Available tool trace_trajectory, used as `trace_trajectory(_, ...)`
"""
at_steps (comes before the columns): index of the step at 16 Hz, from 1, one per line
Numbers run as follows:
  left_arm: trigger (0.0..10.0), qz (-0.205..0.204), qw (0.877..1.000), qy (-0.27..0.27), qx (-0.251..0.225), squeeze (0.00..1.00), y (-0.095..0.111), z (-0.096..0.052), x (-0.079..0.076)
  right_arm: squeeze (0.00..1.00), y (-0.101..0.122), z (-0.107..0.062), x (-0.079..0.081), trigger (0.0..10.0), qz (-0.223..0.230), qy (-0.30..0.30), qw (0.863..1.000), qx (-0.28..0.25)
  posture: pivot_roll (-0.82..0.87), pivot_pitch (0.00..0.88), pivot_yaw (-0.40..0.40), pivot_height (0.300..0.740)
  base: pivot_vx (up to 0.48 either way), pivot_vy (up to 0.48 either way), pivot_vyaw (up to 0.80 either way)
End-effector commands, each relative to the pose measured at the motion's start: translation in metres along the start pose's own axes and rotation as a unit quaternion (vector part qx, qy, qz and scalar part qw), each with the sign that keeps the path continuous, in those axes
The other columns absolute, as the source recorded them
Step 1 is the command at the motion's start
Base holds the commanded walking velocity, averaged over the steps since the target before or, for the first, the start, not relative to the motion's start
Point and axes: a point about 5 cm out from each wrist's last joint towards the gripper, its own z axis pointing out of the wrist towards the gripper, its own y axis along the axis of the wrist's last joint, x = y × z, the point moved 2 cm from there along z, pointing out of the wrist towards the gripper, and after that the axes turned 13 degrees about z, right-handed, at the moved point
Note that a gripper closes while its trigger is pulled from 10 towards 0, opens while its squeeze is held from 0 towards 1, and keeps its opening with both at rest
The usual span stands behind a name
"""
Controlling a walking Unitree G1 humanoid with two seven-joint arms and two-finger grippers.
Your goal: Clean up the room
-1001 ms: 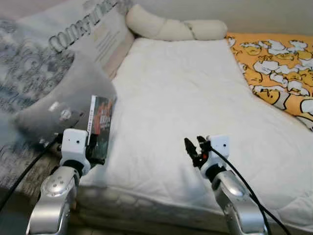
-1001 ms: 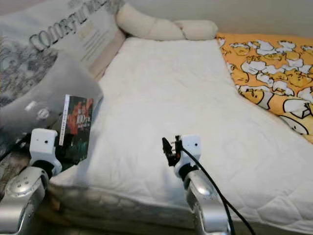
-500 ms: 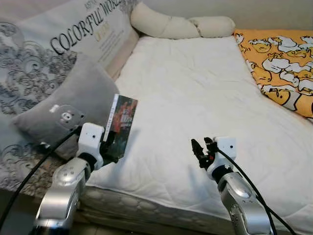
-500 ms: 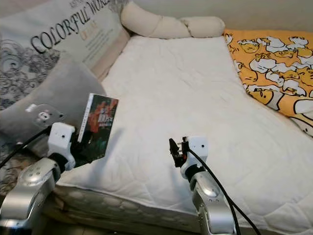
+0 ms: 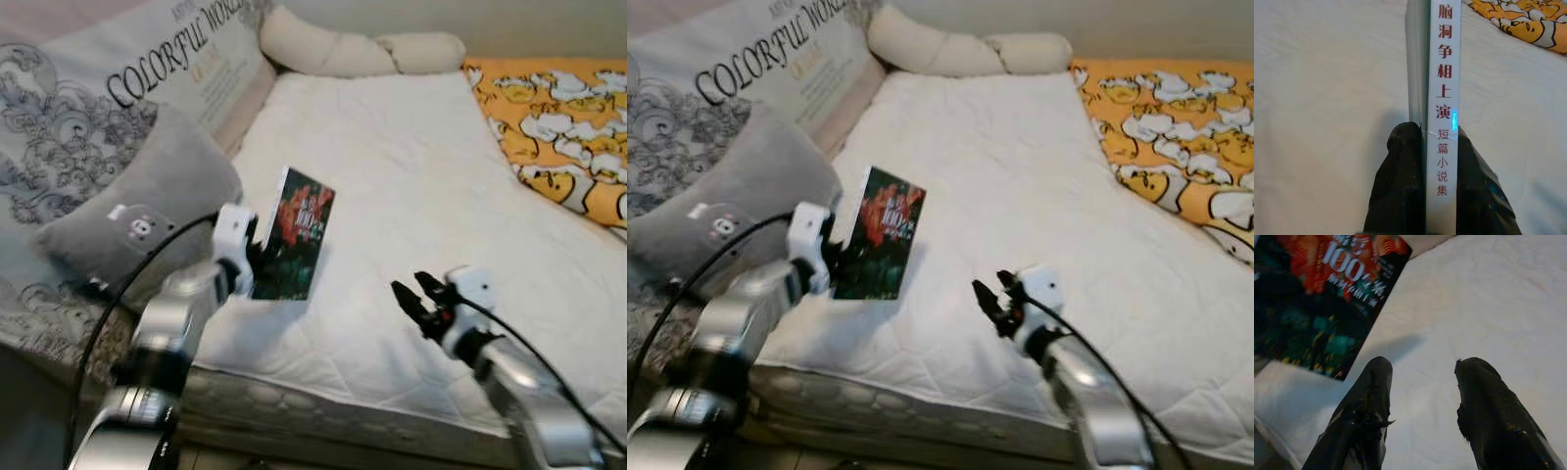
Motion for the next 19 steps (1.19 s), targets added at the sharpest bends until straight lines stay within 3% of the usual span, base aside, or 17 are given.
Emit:
trace_trajectory(1,10.0,-0.033,0.999,-0.002,-0.026,0.0,0.016,0.011,0.005,0.0,0.008,-0.008,-0.001,10.0,-0.002,0.027,1.0,0.006,-0.18,0.057,0.086,0.74,0.0,0.0,0.0)
trace_trajectory(5,10.0,-0.127,0.991,-0.018,-0.043,0.0,0.03,0.034,-0.001,0.0,0.018,-0.04,0.0,10.0,-0.002,0.074,0.996,0.042,-0.26,0.128,0.108,0.74,0.0,0.0,0.0)
trace_trajectory(6,10.0,-0.146,0.988,-0.02,-0.034,0.0,0.025,0.036,-0.003,0.0,0.017,-0.049,0.003,10.0,0.001,0.08,0.995,0.053,-0.29,0.152,0.113,0.74,0.0,0.0,0.0)
trace_trajectory(9,10.0,-0.145,0.989,-0.017,0.021,0.0,-0.001,0.037,-0.009,0.0,0.013,-0.071,0.012,10.0,0.024,0.089,0.992,0.082,-0.33,0.207,0.118,0.74,0.0,0.0,0.0)
trace_trajectory(10,10.0,-0.115,0.992,-0.002,0.05,0.0,-0.013,0.035,-0.006,0.0,0.007,-0.082,0.02,10.0,0.033,0.1,0.989,0.108,-0.34,0.223,0.121,0.74,0.0,0.0,0.0)
trace_trajectory(11,10.0,-0.1,0.993,0.001,0.058,0.0,-0.015,0.034,-0.004,0.0,0.005,-0.084,0.022,10.0,0.033,0.101,0.988,0.115,-0.34,0.223,0.121,0.74,0.0,0.0,0.0)
trace_trajectory(13,10.0,-0.033,0.995,0.039,0.084,0.0,-0.018,0.029,0.008,0.0,0.002,-0.088,0.026,10.0,0.03,0.099,0.986,0.13,-0.34,0.231,0.125,0.74,0.0,0.0,0.0)
trace_trajectory(16,10.0,0.013,0.989,0.108,0.099,0.0,-0.015,0.014,0.04,0.0,-0.001,-0.088,0.031,10.0,0.031,0.102,0.984,0.145,-0.33,0.229,0.122,0.74,0.0,0.0,0.0)
trace_trajectory(17,10.0,0.015,0.988,0.117,0.102,0.05,-0.015,0.01,0.047,0.0,-0.001,-0.087,0.032,10.0,0.029,0.105,0.983,0.148,-0.32,0.229,0.122,0.74,0.0,0.0,0.0)
trace_trajectory(18,10.0,-0.007,0.986,0.128,0.103,0.25,-0.017,0.006,0.052,0.0,-0.001,-0.087,0.034,10.0,0.028,0.112,0.982,0.151,-0.32,0.228,0.118,0.74,0.0,0.0,0.0)
trace_trajectory(19,10.0,-0.006,0.986,0.131,0.103,1.0,-0.017,0.004,0.054,0.0,-0.001,-0.086,0.036,10.0,0.029,0.121,0.981,0.151,-0.31,0.227,0.112,0.74,0.0,0.0,0.0)
